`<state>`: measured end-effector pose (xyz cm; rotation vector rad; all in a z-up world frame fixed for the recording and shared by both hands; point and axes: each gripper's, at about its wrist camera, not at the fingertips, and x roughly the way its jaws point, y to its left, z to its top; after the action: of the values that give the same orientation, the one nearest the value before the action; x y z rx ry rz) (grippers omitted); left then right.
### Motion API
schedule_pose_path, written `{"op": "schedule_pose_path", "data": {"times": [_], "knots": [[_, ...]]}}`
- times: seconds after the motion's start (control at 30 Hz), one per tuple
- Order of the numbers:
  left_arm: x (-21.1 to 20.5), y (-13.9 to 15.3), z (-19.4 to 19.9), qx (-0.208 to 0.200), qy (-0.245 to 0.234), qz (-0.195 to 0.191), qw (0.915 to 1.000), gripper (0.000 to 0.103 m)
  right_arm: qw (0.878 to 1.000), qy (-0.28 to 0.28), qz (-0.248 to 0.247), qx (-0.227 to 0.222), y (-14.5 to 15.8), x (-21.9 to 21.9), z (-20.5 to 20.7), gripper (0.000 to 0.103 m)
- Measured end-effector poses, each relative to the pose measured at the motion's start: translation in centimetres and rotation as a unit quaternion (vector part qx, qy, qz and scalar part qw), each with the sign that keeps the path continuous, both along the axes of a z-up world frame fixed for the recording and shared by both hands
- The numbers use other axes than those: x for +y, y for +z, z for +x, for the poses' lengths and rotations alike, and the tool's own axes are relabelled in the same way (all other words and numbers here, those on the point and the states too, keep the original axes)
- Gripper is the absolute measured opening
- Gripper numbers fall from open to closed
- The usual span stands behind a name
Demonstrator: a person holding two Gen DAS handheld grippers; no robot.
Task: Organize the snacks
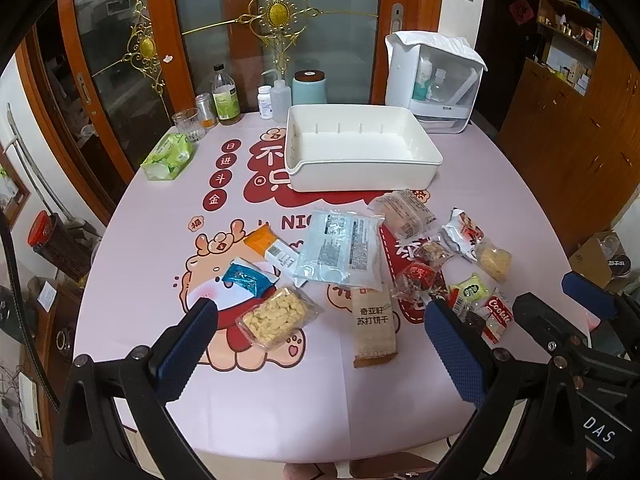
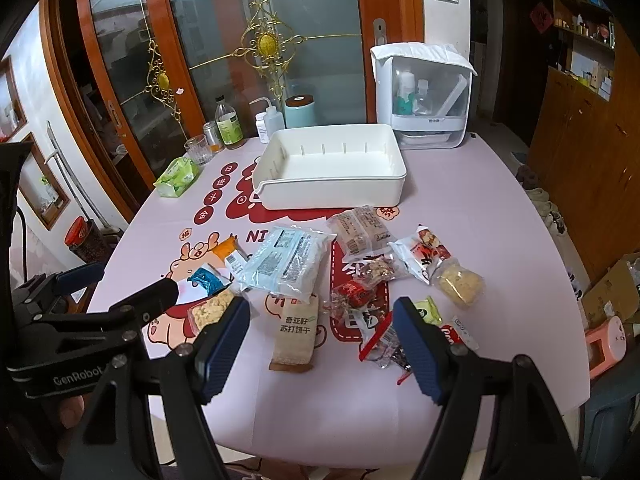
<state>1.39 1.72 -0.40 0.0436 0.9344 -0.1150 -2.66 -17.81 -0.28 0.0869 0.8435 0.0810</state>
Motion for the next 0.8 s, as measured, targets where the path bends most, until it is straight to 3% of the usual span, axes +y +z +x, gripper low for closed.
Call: {"op": "schedule_pose_path", "data": {"times": [0.8], "knots": [[3.9,-1.6,2.4,0.029,-0.003,-0.01,0.9995,0.102,0.999,-0.007,0.007,0.033,-1.7,3.7,2.4,0.074]]}}
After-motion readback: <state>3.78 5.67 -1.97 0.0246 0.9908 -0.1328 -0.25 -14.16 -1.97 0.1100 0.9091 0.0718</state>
